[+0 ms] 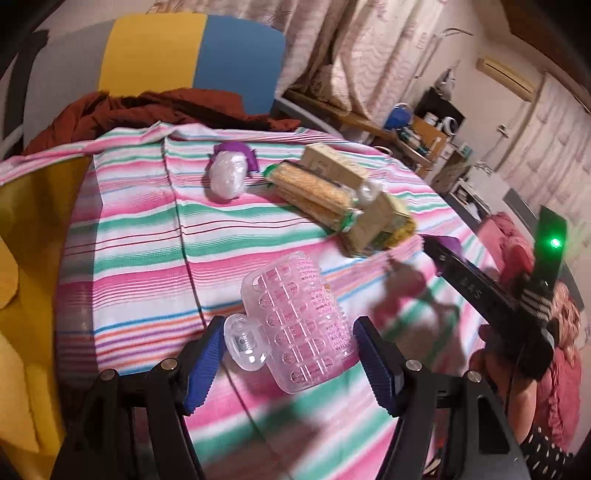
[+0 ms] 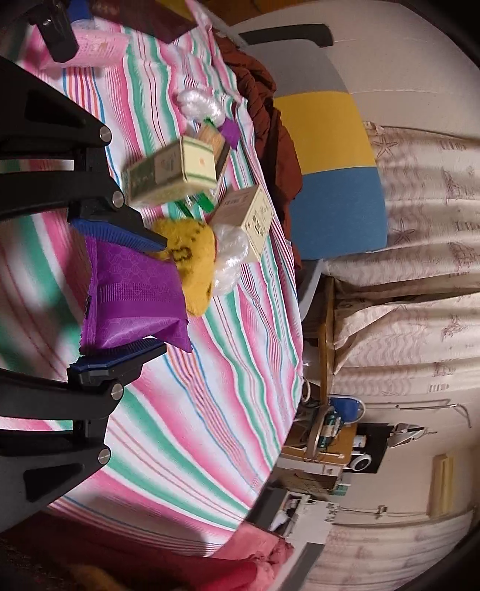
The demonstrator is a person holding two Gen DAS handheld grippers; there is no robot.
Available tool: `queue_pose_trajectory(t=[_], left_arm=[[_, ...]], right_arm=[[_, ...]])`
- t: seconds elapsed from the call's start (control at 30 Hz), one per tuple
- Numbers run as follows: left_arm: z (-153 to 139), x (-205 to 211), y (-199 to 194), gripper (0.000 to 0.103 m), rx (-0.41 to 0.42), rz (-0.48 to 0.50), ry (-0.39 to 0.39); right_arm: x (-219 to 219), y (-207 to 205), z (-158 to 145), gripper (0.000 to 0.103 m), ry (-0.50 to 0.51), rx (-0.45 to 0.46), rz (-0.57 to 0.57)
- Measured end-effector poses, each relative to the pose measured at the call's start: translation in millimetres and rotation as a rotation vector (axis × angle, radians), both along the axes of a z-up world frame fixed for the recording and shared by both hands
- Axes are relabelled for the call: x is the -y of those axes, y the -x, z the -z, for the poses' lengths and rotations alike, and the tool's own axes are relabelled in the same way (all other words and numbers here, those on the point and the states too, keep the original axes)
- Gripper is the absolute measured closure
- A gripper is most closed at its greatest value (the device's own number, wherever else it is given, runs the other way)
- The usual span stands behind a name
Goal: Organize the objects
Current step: 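Grasp the pink hair roller with the left tool while the right tool holds the packet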
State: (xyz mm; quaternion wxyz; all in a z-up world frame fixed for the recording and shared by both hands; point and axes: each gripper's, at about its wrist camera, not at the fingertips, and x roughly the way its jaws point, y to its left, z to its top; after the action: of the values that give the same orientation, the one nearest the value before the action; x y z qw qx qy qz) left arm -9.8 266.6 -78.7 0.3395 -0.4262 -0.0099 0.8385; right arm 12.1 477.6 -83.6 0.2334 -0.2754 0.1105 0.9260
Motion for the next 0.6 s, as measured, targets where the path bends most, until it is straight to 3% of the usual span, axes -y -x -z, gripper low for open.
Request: queue_pose_trajectory(t=[0.37, 0.6], left_arm=[[-32.6, 39.8, -43.8, 0.032, -0.067, 0.065, -0.077], [-54.9, 89.4, -54.9, 0.032, -0.126, 0.008, -0.113]], right_arm=[[57.9, -21.8, -17.5, 0.053, 0.148, -0.045, -0.118], [107.8, -18.5, -38.0, 0.053, 0.164, -0.085, -0.246]])
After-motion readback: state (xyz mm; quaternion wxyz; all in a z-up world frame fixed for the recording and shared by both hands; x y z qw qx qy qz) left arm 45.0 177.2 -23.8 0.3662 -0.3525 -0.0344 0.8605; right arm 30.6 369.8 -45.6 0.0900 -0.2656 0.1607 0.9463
